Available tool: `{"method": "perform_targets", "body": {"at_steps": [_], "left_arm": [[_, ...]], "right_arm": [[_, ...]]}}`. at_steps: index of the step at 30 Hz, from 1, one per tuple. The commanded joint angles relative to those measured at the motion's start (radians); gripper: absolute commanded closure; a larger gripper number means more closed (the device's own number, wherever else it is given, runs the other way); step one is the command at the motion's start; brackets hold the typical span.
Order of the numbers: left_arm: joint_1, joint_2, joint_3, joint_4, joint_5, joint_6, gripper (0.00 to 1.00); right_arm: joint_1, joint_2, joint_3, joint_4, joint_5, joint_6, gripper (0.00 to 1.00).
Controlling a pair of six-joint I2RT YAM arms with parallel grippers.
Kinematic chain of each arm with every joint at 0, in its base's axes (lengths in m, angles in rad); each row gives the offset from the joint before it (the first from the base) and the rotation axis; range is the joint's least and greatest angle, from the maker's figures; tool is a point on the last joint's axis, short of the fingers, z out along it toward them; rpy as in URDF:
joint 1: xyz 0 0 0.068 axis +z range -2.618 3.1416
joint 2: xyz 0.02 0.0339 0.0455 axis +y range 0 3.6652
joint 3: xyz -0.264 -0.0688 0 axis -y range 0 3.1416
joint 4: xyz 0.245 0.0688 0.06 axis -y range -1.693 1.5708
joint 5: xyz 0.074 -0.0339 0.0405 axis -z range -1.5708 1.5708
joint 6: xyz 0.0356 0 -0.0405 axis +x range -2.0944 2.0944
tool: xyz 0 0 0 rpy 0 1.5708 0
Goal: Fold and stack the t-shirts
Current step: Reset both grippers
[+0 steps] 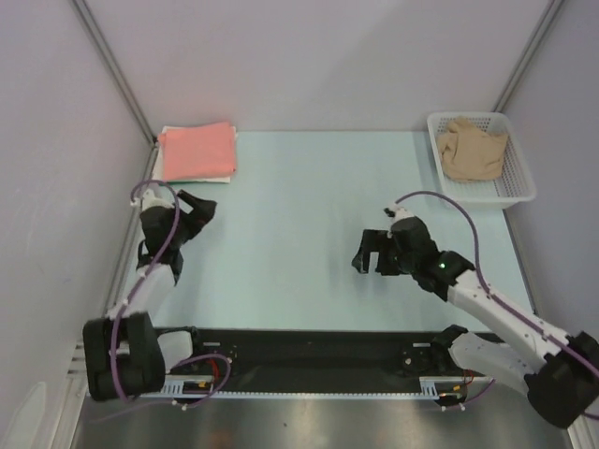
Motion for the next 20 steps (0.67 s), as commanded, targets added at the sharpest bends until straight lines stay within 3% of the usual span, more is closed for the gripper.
{"method": "perform_targets", "body": {"at_steps": [1,6,7,13,16,20], "left_arm": [[-0.158,-0.252,-0.133,0.002,0.172,-0.210,0.00],[-0.302,-0.563,-0.323,-0.016,0.239,-0.446,0.00],[-0.312,-0.697,-0.389,-0.011,0.264,-0.480,0.00],[-0.313,-1.063,-0.492,-0.184,0.438,-0.618,0.00],[-0.313,-1.299,-0.564,-0.290,0.492,-0.724,0.00],[-0.318,-1.300,-0.610,-0.133,0.633,-0.851,0.00]], "right_arm": [[-0.098,-0.157,-0.171,0.193,-0.120,0.227,0.00],[-0.263,-0.438,-0.438,0.385,-0.230,0.571,0.00],[-0.296,-0.467,-0.485,0.397,-0.229,0.605,0.00],[-0.359,-0.504,-0.464,0.213,-0.213,0.601,0.00],[-0.359,-0.513,-0.501,0.211,-0.239,0.628,0.00],[-0.359,-0.600,-0.623,0.384,-0.383,0.668,0.00]]}}
